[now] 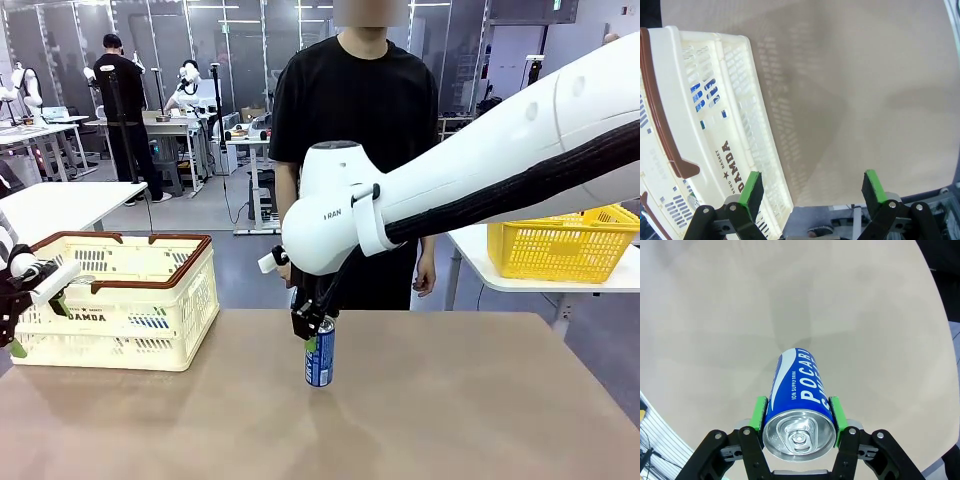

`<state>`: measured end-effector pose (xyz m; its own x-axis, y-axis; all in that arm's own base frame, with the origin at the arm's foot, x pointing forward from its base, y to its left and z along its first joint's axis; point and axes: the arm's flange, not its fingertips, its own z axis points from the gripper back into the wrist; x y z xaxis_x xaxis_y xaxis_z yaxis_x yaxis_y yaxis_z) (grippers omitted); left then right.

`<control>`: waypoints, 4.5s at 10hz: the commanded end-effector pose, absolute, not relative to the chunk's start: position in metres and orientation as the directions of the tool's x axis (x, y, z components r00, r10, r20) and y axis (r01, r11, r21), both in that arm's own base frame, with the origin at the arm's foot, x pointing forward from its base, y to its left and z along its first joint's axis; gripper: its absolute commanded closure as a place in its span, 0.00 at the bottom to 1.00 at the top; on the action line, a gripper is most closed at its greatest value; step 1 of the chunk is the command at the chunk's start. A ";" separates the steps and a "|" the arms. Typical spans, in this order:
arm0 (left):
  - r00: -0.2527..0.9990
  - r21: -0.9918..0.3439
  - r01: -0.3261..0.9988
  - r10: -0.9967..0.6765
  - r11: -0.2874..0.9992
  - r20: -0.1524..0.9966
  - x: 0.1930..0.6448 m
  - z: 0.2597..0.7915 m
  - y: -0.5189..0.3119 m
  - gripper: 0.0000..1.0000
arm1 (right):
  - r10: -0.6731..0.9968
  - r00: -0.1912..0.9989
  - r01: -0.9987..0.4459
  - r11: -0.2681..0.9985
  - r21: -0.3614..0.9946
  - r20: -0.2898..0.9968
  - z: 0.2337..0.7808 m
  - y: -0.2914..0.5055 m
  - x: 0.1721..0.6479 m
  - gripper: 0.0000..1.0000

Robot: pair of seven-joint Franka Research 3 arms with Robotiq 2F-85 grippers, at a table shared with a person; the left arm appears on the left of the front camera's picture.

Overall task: Place the drinks into the Shopping basket.
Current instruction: Pick up one drink and place it into the Shopping basket.

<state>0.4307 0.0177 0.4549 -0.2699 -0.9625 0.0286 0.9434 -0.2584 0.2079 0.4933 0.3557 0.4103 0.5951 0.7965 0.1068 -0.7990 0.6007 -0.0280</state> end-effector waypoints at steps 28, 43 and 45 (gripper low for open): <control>-0.264 0.208 0.945 -0.964 -0.253 0.025 0.427 0.454 0.018 0.00 | 0.773 0.610 -0.773 0.629 -0.083 0.171 0.519 0.215 0.425 0.00; -0.269 0.207 0.944 -0.963 -0.257 0.030 0.430 0.454 0.018 0.00 | 0.555 0.799 -0.573 0.819 0.012 0.230 0.506 0.067 0.377 0.00; -0.319 0.186 0.936 -0.943 -0.298 0.098 0.425 0.458 -0.034 0.00 | 0.555 0.799 -0.573 0.819 0.012 0.230 0.506 0.067 0.377 0.00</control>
